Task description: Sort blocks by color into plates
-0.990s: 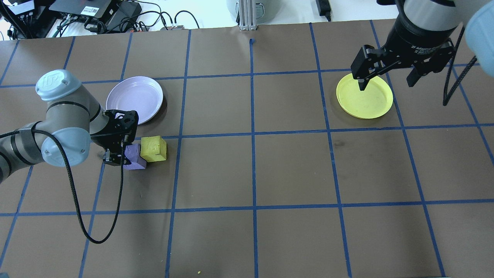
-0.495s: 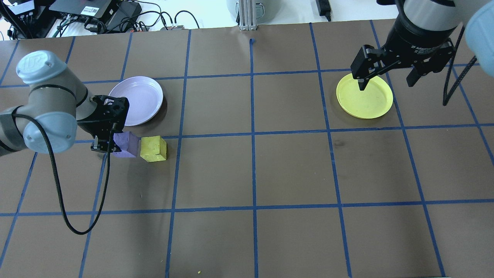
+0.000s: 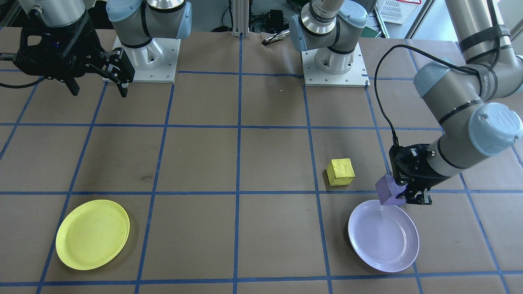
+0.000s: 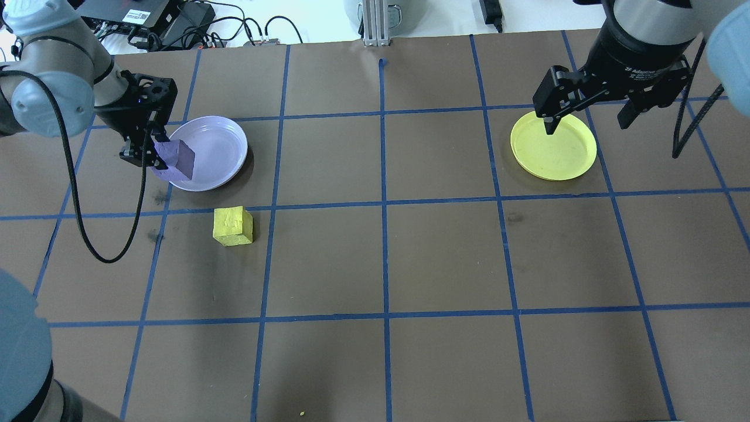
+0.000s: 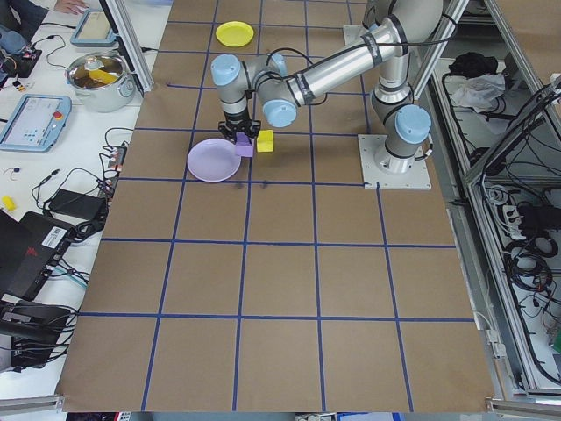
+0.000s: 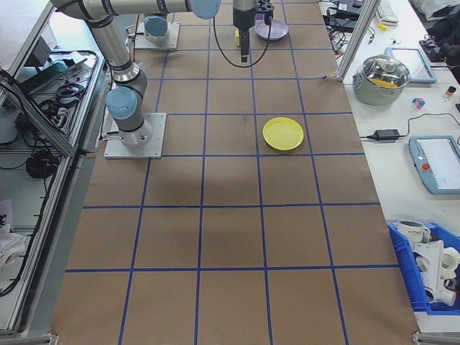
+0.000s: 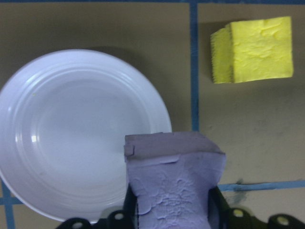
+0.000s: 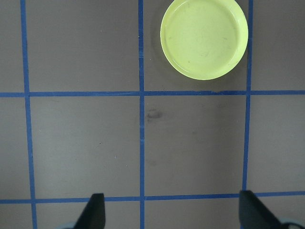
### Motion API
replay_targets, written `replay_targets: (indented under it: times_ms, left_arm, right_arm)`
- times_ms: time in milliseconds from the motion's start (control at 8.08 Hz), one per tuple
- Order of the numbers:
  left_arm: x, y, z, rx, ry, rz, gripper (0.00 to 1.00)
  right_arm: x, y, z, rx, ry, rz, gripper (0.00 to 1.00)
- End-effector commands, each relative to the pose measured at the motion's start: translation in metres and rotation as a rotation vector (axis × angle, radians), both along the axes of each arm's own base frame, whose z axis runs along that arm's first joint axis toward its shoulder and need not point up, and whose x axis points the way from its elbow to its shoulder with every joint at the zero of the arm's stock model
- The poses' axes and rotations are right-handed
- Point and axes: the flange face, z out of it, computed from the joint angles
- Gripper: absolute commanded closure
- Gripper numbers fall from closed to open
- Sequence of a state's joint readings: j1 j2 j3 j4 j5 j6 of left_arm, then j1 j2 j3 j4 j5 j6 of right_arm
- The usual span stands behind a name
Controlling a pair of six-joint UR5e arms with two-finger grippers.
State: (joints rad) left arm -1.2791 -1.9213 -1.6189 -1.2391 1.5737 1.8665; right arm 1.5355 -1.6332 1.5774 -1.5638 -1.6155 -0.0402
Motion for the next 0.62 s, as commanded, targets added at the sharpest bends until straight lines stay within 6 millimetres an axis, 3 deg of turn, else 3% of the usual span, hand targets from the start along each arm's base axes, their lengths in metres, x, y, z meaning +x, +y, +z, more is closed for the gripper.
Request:
replay_targets:
  times_ms: [0,248,495]
  left_arm:
    - [0.015,-0.055,0.006,-0.012,-0.004,-0.002,1.00]
    - [0.016,-0.059,-0.007,0.001,0.005,0.010,1.00]
    - [0.016,-0.073,-0.037,0.002,0.014,0.051,1.00]
  right_arm:
    - [0.000,-0.003,0.002,-0.025,-0.004,-0.002,0.00]
    - [0.000,-0.003,0.003,-0.026,-0.001,0.000,0.00]
    - [0.000,-0.003,0.002,-0.027,-0.004,-0.002,0.00]
